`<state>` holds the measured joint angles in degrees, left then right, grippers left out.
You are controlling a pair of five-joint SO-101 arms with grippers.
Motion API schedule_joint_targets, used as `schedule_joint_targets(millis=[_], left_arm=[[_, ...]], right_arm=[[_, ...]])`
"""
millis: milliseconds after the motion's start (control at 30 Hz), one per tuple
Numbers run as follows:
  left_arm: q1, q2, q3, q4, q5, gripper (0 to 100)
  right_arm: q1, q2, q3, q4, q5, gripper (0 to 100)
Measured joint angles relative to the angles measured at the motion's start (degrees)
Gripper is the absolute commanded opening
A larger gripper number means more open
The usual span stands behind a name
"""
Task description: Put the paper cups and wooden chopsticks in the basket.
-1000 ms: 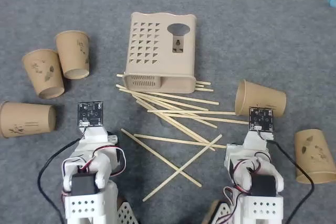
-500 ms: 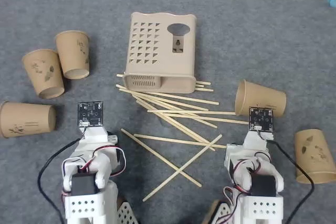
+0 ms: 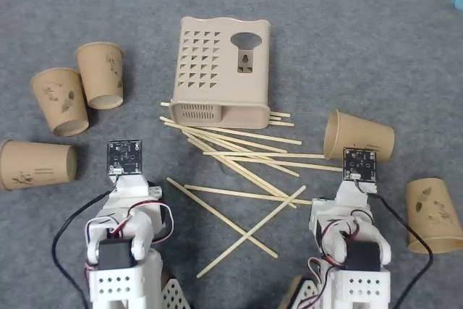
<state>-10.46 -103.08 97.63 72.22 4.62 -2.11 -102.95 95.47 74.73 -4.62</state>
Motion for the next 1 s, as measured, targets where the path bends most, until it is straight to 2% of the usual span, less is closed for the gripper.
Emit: schedule_joint_targets(millis=[567,867,1000], left_arm=[[0.0,0.0,-0.1,0.0,0.0,1],[0.0,0.0,-11.6,0.0,-0.2,1],[0.0,-0.1,-12.7,-5.4,-0.2,1]], right_arm=[[0.0,0.0,0.0,0.1,0.0,0.9],[0.3,-0.5,-8.9,0.5,0.0,1.0],[0.0,-0.4,-8.9,-7.3,0.0,1.0]])
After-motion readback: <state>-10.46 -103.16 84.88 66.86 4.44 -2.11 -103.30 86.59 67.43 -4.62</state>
